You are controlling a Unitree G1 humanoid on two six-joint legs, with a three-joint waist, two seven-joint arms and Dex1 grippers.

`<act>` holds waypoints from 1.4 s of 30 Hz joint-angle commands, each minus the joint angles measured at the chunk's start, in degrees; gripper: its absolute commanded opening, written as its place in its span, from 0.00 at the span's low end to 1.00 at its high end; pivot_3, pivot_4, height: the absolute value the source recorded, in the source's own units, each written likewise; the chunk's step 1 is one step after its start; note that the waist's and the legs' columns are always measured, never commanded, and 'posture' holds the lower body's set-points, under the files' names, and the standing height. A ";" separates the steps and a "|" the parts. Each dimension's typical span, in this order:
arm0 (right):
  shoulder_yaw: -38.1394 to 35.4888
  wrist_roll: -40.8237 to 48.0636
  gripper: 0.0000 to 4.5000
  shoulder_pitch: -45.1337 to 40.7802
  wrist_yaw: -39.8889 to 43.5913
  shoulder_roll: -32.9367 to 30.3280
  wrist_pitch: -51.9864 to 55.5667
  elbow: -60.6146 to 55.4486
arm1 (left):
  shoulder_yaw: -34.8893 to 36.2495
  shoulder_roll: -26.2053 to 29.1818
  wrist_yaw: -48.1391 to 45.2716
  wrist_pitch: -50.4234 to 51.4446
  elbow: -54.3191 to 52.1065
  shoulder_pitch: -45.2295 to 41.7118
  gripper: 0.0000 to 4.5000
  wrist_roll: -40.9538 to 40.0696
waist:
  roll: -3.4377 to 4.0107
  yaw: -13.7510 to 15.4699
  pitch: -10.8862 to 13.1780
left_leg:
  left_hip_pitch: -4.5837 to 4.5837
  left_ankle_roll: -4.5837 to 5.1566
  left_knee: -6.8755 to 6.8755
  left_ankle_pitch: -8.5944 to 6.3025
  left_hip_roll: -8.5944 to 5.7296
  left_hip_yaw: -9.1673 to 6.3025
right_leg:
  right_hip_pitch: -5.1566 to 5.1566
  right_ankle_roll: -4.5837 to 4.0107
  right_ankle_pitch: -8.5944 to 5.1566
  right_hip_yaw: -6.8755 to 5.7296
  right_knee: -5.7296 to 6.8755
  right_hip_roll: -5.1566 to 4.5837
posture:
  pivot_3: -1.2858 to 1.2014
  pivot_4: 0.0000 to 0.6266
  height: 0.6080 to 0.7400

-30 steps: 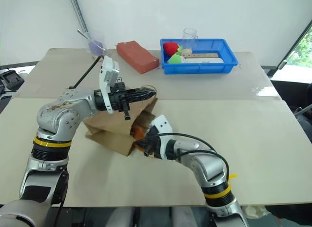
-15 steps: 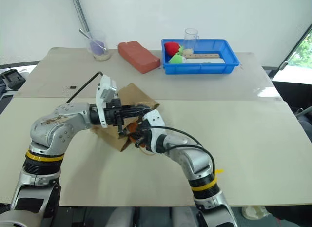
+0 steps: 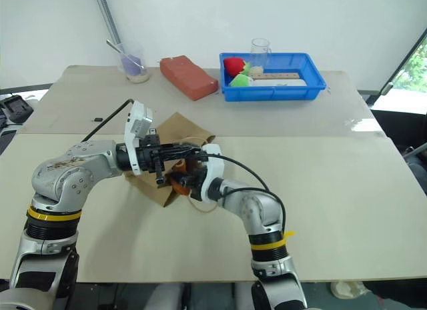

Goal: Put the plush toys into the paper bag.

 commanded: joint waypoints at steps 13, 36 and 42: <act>1.64 -0.62 0.73 -3.68 -5.43 4.48 -11.58 5.70 | 2.03 -0.28 2.15 2.61 -1.58 -0.73 0.00 -3.43 | 0.00 -0.09 0.00 | 0.00 0.00 -0.01 0.00 0.02 -0.01 | -0.01 0.00 0.00 0.00 0.02 0.00 | 0.52 0.24 1.00; 6.92 -2.10 0.99 4.58 6.74 -23.91 -4.30 -20.90 | 0.80 -1.08 5.30 -3.26 2.08 -1.17 0.00 3.43 | 0.01 0.20 0.01 | -0.05 0.01 -0.02 0.00 -0.01 0.01 | -0.01 0.01 -0.01 0.00 -0.06 0.00 | 0.52 0.24 1.00; 7.93 -5.57 0.99 13.95 8.10 -33.03 -6.26 -26.33 | 0.61 -0.98 4.82 -3.74 2.28 -1.01 0.00 3.70 | 0.00 0.39 0.01 | -0.10 0.02 0.00 -0.01 -0.02 -0.01 | 0.11 0.03 -0.02 -0.04 -0.30 -0.02 | 0.52 0.24 1.00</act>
